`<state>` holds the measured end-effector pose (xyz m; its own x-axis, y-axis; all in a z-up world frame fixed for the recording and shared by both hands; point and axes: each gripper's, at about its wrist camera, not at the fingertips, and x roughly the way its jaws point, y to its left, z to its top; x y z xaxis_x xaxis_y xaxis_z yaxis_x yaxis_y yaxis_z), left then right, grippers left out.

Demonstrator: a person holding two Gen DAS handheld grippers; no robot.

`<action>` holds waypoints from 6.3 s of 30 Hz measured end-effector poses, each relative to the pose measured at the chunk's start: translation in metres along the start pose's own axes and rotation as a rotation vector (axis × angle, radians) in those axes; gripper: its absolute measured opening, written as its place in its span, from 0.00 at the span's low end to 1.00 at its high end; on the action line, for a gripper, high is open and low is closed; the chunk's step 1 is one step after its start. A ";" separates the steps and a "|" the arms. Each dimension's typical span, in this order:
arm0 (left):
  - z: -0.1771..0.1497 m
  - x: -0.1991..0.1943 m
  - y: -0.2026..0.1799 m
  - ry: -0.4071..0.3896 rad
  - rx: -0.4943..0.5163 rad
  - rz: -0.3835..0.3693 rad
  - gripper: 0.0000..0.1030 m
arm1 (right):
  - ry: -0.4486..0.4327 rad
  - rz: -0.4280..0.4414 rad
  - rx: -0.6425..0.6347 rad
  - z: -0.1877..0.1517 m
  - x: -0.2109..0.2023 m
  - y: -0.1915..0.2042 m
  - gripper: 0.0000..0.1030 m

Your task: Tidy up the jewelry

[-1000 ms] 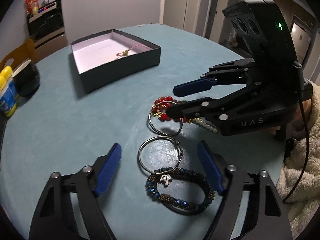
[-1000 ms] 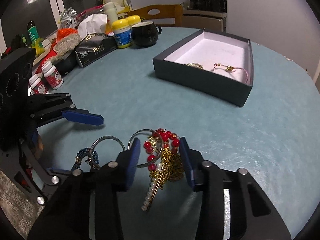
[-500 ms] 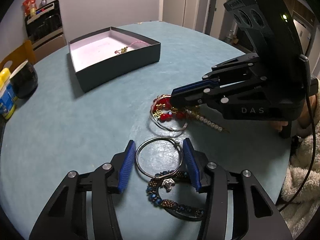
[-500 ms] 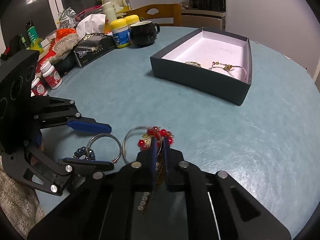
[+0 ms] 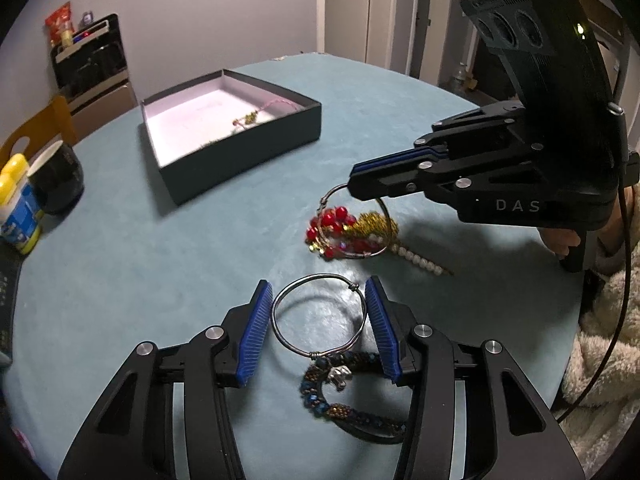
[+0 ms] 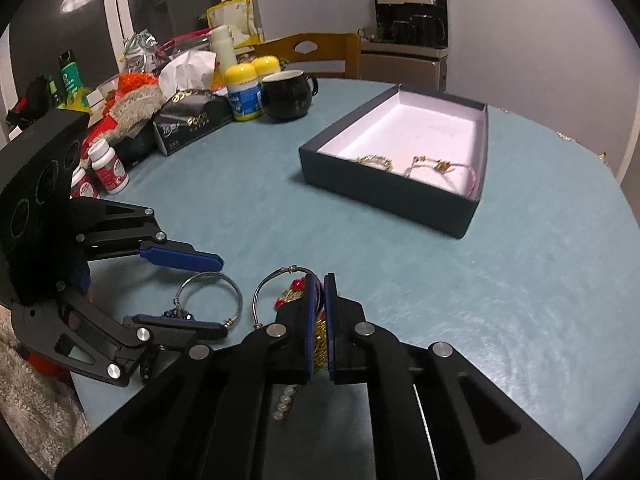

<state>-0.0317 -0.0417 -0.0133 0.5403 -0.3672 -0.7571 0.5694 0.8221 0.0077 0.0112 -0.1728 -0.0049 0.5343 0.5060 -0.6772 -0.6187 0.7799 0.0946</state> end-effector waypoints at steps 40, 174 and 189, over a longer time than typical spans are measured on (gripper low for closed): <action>0.189 0.056 0.127 -0.114 -0.126 0.072 0.49 | -0.148 -0.091 0.283 0.138 0.016 -0.141 0.04; -0.006 -0.011 0.014 0.014 -0.037 0.052 0.89 | 0.095 -0.020 -0.134 0.007 0.035 0.005 0.09; 0.012 -0.001 -0.003 -0.009 0.002 -0.025 0.89 | -0.143 0.050 0.070 0.036 -0.051 -0.033 0.09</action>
<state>-0.0265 -0.0485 -0.0048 0.5317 -0.3913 -0.7511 0.5838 0.8118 -0.0097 0.0251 -0.2109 0.0531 0.5829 0.5884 -0.5603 -0.6078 0.7734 0.1799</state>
